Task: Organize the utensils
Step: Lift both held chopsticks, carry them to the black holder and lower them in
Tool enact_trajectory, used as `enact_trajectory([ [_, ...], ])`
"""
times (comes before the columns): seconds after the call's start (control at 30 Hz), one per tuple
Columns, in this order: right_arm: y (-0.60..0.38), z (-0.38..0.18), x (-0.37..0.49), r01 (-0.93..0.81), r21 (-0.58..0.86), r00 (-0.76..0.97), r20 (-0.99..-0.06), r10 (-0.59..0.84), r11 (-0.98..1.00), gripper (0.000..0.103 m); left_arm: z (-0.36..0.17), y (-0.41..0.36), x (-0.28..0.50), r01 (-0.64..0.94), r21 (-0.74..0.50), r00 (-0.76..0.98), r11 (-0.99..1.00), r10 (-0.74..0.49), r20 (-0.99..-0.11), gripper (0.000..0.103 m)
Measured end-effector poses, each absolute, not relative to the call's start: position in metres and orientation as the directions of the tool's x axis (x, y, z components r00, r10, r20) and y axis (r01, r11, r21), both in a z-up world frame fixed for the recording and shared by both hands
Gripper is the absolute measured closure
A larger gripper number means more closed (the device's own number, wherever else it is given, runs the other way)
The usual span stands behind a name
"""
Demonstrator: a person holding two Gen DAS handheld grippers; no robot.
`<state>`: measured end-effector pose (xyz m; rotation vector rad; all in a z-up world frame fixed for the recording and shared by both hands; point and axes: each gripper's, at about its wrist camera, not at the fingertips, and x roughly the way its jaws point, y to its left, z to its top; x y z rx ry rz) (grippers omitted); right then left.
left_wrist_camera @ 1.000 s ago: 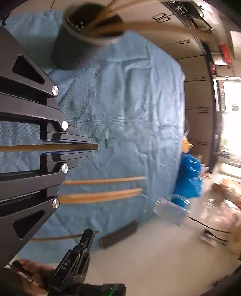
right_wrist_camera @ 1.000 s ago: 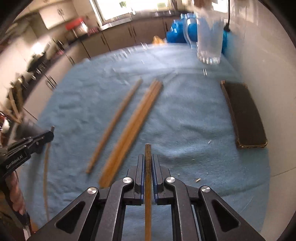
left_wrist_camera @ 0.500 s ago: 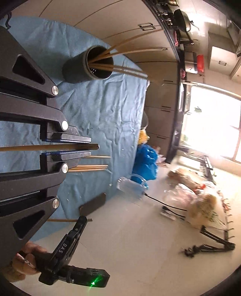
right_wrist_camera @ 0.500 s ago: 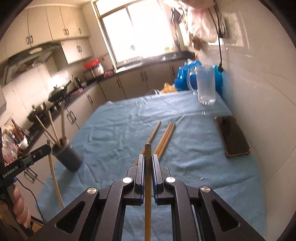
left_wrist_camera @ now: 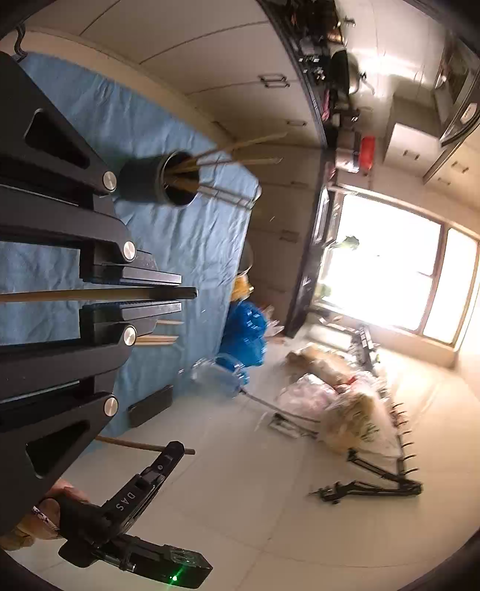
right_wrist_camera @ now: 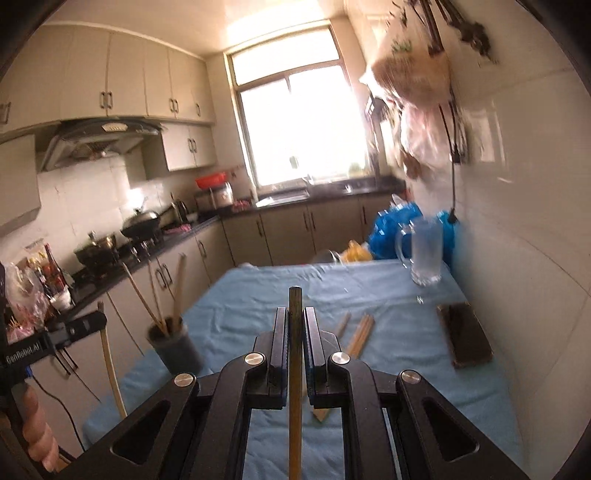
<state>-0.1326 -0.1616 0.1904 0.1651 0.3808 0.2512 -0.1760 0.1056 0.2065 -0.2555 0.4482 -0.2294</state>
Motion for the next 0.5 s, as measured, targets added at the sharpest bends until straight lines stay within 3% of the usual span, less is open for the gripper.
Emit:
enact_trajectory([
  [0.5, -0.069, 0.237, -0.056, -0.329, 0.331, 0.887, -0.213, 0.41, 0.884, 0.096, 0.27, 0.188, -0.134, 0.052, -0.317, 0.962, 0.947, -0.133, -0.238, 0.097],
])
